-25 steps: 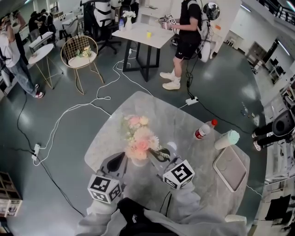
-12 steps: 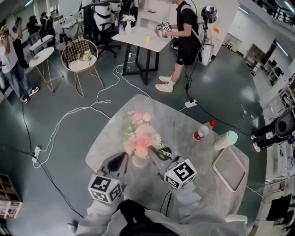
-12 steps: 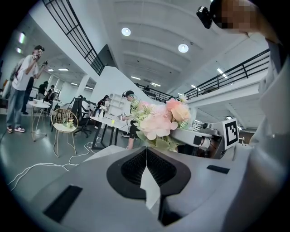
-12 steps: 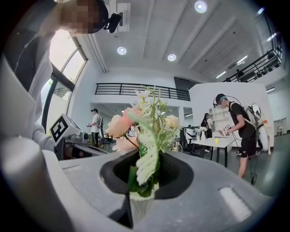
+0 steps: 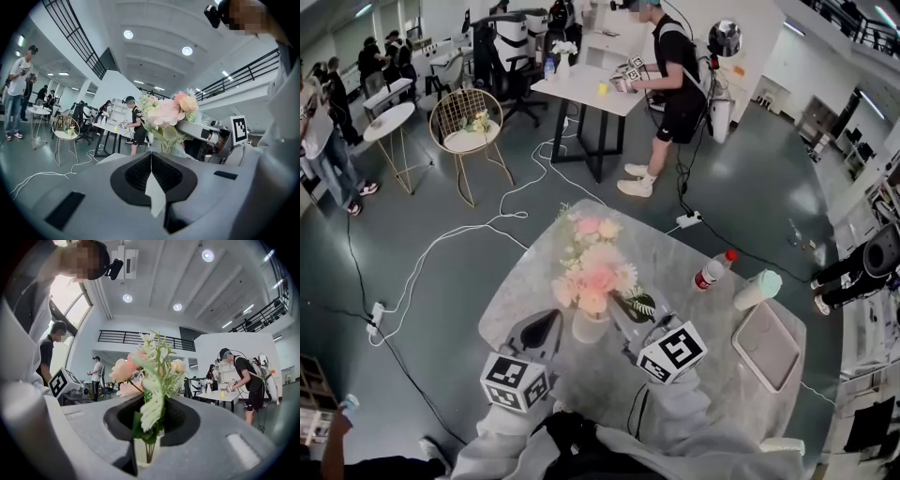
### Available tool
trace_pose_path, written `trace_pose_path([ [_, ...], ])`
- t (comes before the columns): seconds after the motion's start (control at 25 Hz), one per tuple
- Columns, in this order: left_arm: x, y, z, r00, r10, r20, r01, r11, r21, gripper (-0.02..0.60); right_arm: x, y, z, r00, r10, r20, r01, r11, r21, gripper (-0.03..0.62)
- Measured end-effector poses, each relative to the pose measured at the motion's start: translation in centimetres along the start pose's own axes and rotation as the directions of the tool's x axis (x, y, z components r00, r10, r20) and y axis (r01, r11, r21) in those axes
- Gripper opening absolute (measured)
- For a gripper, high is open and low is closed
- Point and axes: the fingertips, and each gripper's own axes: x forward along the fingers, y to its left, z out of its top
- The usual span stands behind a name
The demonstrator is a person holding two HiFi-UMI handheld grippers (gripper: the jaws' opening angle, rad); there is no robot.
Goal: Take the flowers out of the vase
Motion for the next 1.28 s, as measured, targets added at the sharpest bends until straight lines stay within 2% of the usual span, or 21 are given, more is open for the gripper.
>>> trace_pose_path([
  [0.2, -0.4, -0.3, 0.8, 1.0, -0.008, 0.021, 0.008, 1.0, 0.011, 0.003, -0.5, 0.6, 2.5, 0.998, -0.01, 0.058, 0.01, 1.0, 0.014, 0.074],
  [0.76, -0.2, -1.2, 4.0, 0.998, -0.034, 0.061, 0.03, 0.998, 0.059, 0.003, -1.2, 1.9, 8.5, 0.987, -0.002, 0.163, 0.007, 0.999, -0.031, 0.074],
  [1.04, -0.1, -1.8, 6.1, 0.993, -0.065, 0.094, 0.056, 0.994, 0.095, 0.003, -2.0, 2.0, 11.4, 0.969, -0.041, 0.245, 0.052, 0.998, -0.037, 0.074],
  [1.28, -0.1, -5.0, 5.9, 0.99, -0.087, 0.113, 0.075, 0.991, 0.109, 0.003, -6.3, 1.9, 12.7, 0.95, -0.08, 0.303, 0.093, 0.995, -0.03, 0.074],
])
